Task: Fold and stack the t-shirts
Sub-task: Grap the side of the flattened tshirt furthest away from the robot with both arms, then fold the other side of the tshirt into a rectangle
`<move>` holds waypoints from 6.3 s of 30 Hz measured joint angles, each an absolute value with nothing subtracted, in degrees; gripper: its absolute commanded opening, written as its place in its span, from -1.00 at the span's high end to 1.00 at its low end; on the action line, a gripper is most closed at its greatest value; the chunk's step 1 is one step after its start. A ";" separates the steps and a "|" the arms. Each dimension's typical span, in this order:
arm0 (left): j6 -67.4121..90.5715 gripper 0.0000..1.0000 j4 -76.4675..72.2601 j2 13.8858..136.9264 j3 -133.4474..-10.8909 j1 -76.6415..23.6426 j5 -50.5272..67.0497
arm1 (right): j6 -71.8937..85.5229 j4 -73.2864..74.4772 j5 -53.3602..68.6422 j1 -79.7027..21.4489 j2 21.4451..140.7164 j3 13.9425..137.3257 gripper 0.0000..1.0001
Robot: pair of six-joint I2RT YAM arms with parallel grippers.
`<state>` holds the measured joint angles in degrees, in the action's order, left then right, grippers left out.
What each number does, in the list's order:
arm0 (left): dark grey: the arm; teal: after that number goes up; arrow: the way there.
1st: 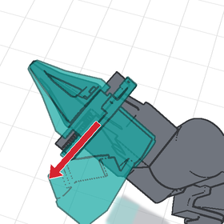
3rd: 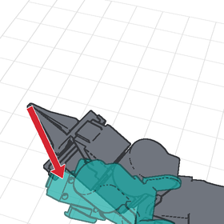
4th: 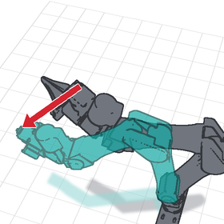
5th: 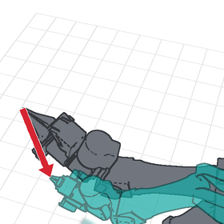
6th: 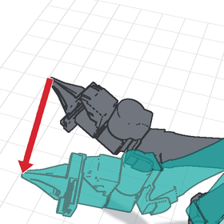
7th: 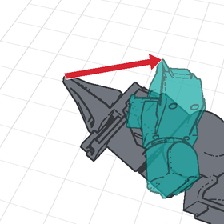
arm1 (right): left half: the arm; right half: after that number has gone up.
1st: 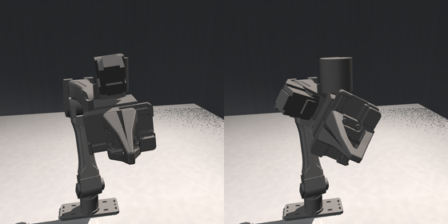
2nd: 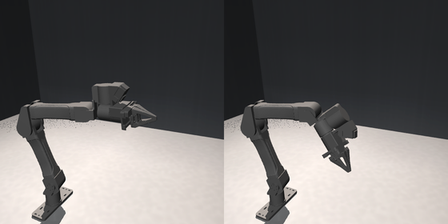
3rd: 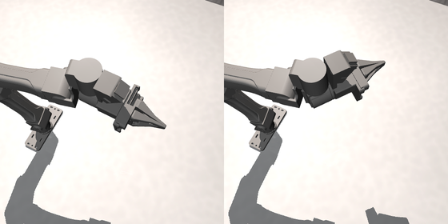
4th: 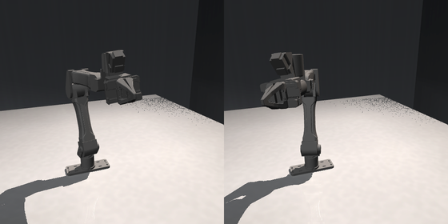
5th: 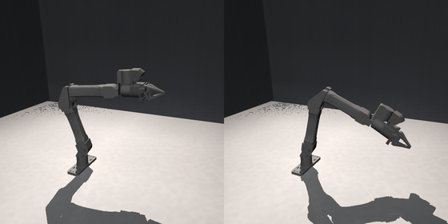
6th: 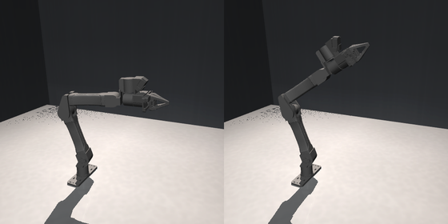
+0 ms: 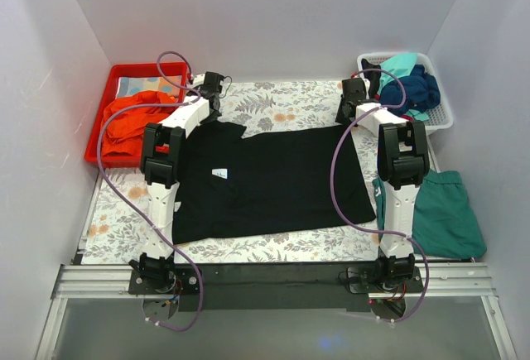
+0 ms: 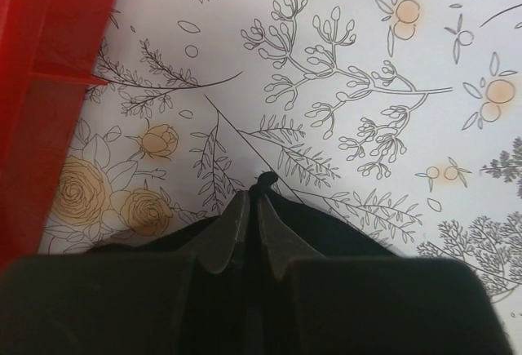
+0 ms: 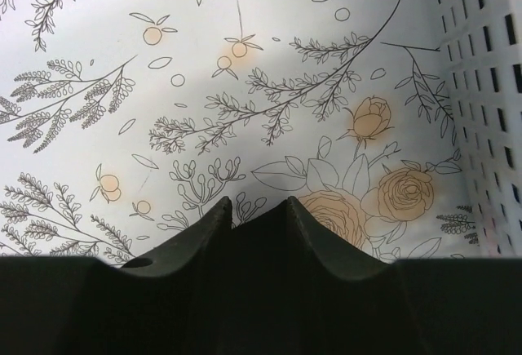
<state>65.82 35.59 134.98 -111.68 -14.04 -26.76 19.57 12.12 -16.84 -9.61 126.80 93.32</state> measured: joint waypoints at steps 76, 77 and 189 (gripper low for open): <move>70.52 1.00 38.48 113.99 -100.90 -14.04 -29.12 | 20.86 21.69 -19.73 -9.34 100.29 73.25 0.97; 71.18 1.00 38.59 112.90 -99.61 -14.04 -29.23 | 20.93 21.56 -19.53 -9.34 99.55 72.03 0.97; 110.13 0.39 44.69 71.24 -39.81 -47.55 -18.26 | 29.65 14.59 -13.19 -13.26 74.48 40.27 0.43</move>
<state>110.13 44.69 71.24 -39.81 -47.55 -18.26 29.65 14.59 -13.19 -13.26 74.48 40.27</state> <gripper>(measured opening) 0.305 0.286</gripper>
